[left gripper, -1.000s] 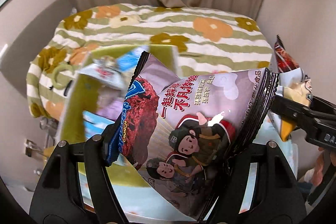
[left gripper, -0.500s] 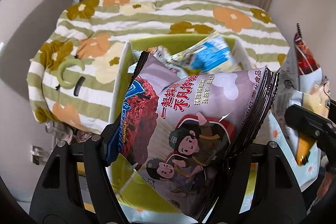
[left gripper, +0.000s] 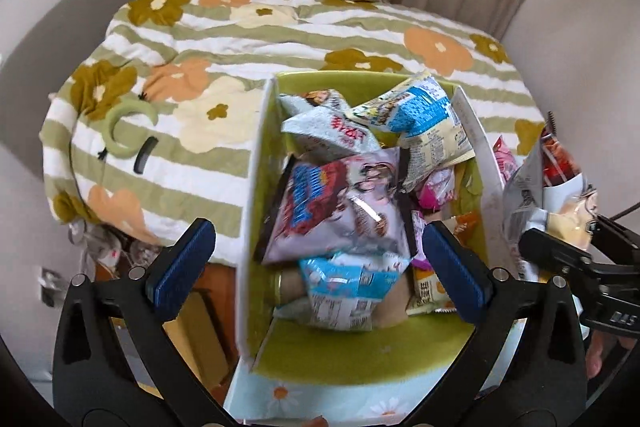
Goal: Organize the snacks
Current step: 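Drop the chocolate packet into the green box while the right tool drops the TAIRE bag in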
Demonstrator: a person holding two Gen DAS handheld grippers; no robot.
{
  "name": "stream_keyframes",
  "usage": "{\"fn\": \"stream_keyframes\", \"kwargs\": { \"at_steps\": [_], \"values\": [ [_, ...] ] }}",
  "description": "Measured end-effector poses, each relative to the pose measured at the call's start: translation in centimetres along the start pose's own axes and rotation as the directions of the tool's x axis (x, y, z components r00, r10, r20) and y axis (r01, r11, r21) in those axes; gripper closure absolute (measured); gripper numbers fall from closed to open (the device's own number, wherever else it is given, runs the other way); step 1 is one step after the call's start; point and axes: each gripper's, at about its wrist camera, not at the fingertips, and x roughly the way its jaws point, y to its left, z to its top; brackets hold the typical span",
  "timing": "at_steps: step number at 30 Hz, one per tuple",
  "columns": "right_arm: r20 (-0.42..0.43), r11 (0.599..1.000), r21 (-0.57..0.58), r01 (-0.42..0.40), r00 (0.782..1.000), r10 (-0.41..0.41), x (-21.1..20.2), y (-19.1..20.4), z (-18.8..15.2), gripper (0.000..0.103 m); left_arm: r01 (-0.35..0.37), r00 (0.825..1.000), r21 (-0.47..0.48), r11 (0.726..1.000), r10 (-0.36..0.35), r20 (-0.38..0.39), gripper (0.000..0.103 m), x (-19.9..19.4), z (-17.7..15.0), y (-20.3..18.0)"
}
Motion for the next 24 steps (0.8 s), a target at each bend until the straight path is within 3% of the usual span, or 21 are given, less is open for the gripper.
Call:
{"fn": "stream_keyframes", "kwargs": {
  "at_steps": [5,11,13,15,24],
  "values": [
    [-0.018,0.996,-0.087,0.009,1.000,-0.010,0.6,2.3,-0.3,0.038,-0.024,1.000,-0.059,0.998,0.023,-0.007,0.000,-0.9,-1.5,2.4],
    [-0.066,0.993,-0.113,0.011,0.998,-0.019,3.6,3.7,-1.1,0.037,-0.043,0.999,-0.092,0.995,0.043,-0.008,0.000,-0.8,-2.5,4.3],
    [-0.052,0.994,-0.111,0.020,0.998,-0.026,4.1,3.9,-1.7,0.029,-0.055,0.998,-0.087,0.995,0.054,-0.013,0.001,-0.6,-2.9,4.4],
    [-0.039,0.994,-0.104,0.020,0.999,-0.024,4.2,3.9,-2.1,0.002,-0.060,0.998,-0.085,0.995,0.058,-0.021,0.001,-0.2,-3.2,4.4],
    [-0.005,0.990,-0.131,0.057,0.998,-0.059,3.1,3.7,-3.9,0.000,-0.029,0.998,-0.086,0.996,0.025,-0.052,0.001,0.9,-4.5,4.4]
  ]
}}
